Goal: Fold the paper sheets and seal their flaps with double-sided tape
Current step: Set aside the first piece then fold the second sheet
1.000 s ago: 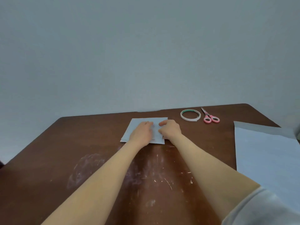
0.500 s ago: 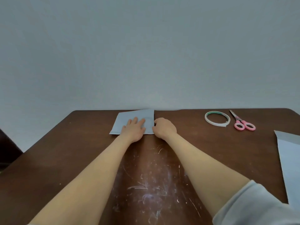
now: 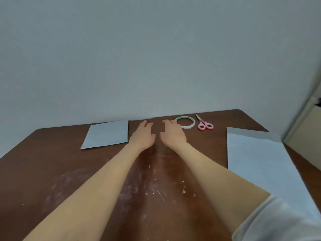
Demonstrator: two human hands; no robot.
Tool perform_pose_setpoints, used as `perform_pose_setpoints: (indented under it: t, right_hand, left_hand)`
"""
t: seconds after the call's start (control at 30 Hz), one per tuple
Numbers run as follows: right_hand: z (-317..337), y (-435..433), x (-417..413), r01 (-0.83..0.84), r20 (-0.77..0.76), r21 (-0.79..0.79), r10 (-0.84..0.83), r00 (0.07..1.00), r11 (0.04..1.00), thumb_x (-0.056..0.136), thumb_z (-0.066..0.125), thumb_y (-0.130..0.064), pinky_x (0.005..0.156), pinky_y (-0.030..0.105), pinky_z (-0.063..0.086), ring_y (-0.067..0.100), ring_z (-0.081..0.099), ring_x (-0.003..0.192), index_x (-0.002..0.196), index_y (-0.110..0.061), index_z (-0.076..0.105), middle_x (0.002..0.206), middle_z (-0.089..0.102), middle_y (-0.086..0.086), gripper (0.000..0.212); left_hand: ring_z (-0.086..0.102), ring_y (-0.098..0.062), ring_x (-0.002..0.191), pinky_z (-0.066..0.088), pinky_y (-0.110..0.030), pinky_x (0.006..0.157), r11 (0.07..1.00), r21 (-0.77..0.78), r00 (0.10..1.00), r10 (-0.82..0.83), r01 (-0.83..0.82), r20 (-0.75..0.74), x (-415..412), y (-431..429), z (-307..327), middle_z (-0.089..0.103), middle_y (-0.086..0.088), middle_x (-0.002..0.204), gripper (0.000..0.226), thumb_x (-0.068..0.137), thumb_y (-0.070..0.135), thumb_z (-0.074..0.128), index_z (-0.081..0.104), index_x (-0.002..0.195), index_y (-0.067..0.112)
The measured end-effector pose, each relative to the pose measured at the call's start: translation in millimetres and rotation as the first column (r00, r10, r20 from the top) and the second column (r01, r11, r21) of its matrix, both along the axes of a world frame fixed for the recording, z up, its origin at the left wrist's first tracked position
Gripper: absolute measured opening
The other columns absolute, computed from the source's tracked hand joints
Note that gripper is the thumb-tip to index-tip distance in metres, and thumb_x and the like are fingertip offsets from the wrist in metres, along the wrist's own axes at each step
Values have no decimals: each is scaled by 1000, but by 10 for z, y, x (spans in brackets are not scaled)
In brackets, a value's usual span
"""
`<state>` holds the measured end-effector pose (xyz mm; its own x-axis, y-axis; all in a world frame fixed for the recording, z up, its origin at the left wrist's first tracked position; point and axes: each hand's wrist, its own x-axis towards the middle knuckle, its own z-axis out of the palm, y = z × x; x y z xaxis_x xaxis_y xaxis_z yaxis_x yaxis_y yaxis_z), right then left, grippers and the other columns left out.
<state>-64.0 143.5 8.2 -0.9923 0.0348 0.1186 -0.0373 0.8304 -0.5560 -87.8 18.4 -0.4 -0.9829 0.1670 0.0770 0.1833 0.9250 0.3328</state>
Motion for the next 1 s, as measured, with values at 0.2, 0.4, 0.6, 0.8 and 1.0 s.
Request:
perform_pose_setpoints:
  t: [0.2,0.4,0.6,0.8,1.0]
  right_hand:
    - [60,1060,563,270,-23,46,-269,963,962,91,48,-13,102,41,38,31,34,134,143,-16,39,144,38,10,53]
    - [37,2065,1218,560,170,93,-567,806,823,91,52,-18,101,43,38,34,34,131,144,-15,33,144,33,14,56]
    - [-45,2465,1490,614,298,-113,-563,771,781,83,65,-15,100,41,46,34,41,127,140,-12,39,142,35,15,63]
    - [-54,2532,1458,595,265,-237,-538,800,768,78,71,-16,97,40,47,34,48,124,140,-12,41,140,45,14,70]
    - [-48,2508,1262,602,296,-436,-525,798,668,78,77,-17,85,38,51,33,58,110,140,-6,38,131,52,16,74]
  left_hand:
    - [39,-28,135,33,-33,107,962,150,962,-247,229,113,586,1250,108,38,-15,148,58,94,22,53,32,145,6]
    - [56,-22,105,55,-33,79,807,582,850,-236,-99,471,999,2015,133,54,-13,122,66,87,16,67,32,142,3]
    - [44,-15,63,34,-24,48,872,476,836,-171,-119,522,1108,2178,89,55,-7,79,36,76,17,79,57,101,6]
    - [57,-22,97,49,-29,74,849,513,872,-150,-128,466,941,2099,36,60,-8,111,40,78,6,73,62,117,4]
    - [67,-24,100,57,-33,76,574,733,776,-249,-365,580,731,1962,58,66,-14,116,57,75,1,75,51,127,-3]
